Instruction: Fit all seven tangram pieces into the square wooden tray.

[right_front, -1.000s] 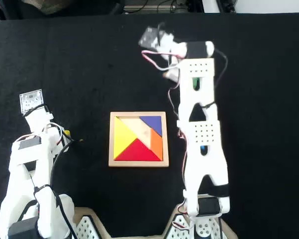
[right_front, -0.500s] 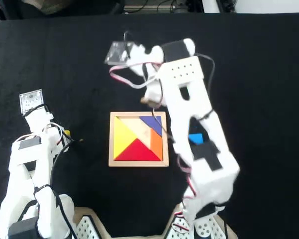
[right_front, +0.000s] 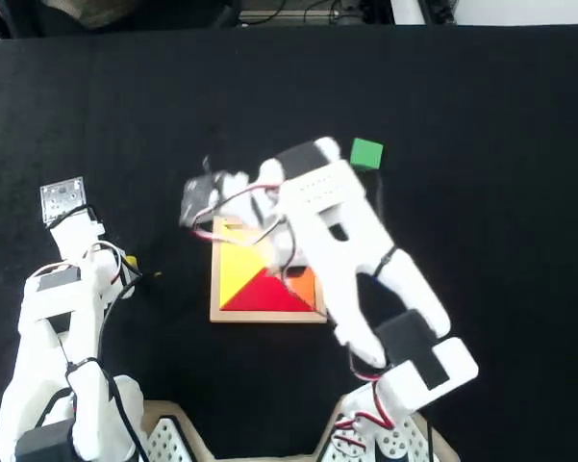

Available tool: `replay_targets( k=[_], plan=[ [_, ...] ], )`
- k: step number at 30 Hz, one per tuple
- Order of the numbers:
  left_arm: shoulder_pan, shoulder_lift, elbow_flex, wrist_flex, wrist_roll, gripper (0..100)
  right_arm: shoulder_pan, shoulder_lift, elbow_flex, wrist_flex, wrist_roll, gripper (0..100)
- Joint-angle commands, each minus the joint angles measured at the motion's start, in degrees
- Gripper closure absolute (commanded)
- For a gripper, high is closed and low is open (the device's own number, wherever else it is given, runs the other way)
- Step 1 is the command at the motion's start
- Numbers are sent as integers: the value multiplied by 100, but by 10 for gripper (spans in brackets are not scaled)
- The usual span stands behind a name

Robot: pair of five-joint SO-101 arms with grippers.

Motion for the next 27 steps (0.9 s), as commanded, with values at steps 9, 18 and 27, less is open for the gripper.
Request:
replay_targets(
  k=[9,18,27],
  plan=[
    [75,-44,-48,-88,9,787,-97,-277,409,-334,2629,988],
    [75,-44,-57,-88,9,787,281,233,514,-1257,2664,988],
    [75,-44,-57,-88,9,787,325,1077,-13,-1503,2558,987]
  ],
)
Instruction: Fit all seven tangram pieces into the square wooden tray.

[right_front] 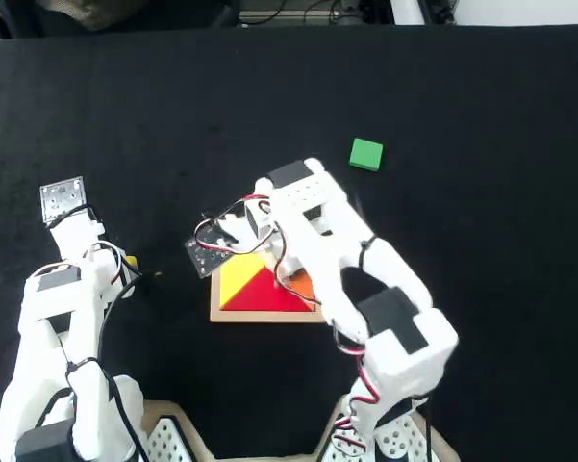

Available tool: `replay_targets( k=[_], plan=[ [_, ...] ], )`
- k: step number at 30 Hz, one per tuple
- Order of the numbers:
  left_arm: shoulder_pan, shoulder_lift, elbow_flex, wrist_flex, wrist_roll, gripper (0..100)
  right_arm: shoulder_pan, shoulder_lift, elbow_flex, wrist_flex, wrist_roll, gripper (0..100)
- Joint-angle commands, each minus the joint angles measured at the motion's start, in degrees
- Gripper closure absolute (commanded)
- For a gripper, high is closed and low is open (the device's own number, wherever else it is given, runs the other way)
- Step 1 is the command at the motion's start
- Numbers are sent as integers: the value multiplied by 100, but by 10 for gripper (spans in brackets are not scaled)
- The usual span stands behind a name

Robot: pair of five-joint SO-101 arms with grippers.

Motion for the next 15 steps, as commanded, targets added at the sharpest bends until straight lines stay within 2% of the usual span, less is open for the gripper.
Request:
replay_targets(
  k=[1,9,15],
  plan=[
    [75,-44,-57,-88,9,787,141,84,-585,123,-79,987],
    [75,-44,-57,-88,9,787,141,163,-796,440,-519,977],
    [75,-44,-57,-88,9,787,97,189,-796,413,-782,788]
  ],
)
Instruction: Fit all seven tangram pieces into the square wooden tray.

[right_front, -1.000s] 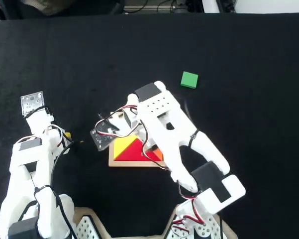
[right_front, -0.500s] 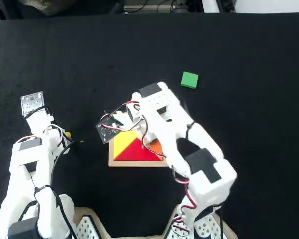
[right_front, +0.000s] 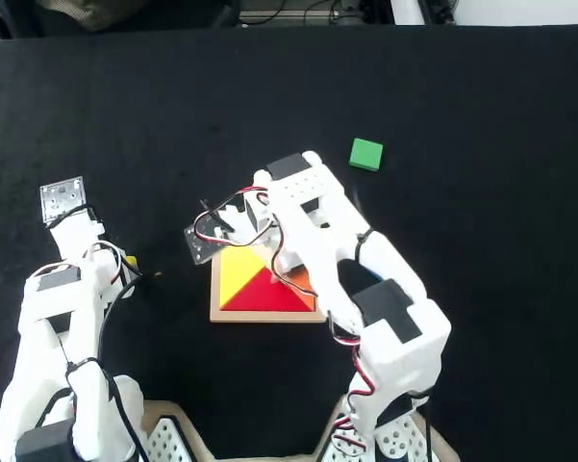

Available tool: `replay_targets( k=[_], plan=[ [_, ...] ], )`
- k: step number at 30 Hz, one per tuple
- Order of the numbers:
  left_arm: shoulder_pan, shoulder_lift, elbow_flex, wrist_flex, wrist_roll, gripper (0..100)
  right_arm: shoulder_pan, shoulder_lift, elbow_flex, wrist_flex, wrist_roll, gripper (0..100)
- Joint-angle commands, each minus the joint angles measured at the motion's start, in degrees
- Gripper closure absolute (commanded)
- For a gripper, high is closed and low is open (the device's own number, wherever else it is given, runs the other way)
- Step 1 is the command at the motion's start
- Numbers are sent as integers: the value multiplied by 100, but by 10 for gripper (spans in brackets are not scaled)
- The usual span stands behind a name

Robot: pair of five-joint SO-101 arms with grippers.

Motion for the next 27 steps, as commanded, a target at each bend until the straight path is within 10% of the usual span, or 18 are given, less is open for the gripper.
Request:
replay_targets(
  k=[1,15,20,27],
  plan=[
    [75,-44,-57,-88,9,787,26,-31,-338,26,-141,763],
    [75,-44,-66,-88,9,787,211,-365,-857,633,-202,760],
    [75,-44,-66,-88,9,787,-35,-462,-866,325,-1160,986],
    [75,-44,-66,-88,9,787,176,-374,-637,-1064,-2505,985]
  ],
)
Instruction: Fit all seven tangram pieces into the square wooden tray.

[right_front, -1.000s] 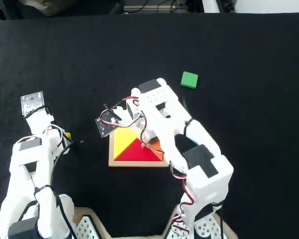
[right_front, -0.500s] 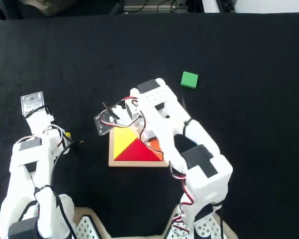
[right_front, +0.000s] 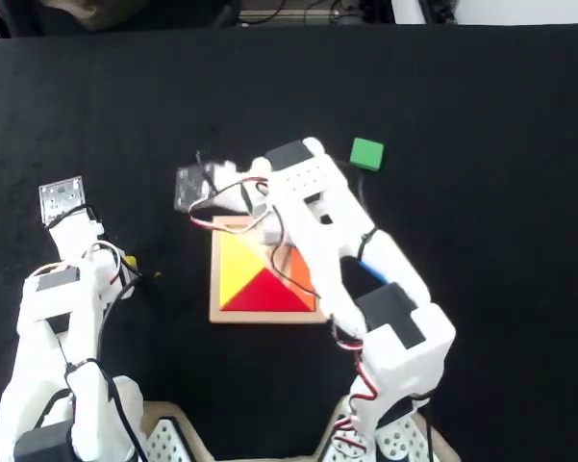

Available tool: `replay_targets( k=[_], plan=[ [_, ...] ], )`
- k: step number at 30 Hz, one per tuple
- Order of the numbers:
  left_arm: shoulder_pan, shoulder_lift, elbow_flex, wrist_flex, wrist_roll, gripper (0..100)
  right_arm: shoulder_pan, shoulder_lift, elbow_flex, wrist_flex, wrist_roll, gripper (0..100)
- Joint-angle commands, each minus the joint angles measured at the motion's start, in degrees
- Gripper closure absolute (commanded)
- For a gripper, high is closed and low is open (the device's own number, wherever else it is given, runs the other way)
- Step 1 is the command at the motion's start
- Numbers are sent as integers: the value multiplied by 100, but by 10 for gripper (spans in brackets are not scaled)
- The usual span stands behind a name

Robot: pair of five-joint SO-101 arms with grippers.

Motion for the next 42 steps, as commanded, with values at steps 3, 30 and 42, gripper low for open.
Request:
replay_targets(
  k=[3,30,42],
  plan=[
    [75,-44,-57,-88,9,787,492,-136,84,-527,-255,988],
    [75,-44,-66,-88,9,787,334,40,92,-352,-457,988],
    [75,-44,-66,-88,9,787,-132,-171,866,-879,-624,988]
  ],
)
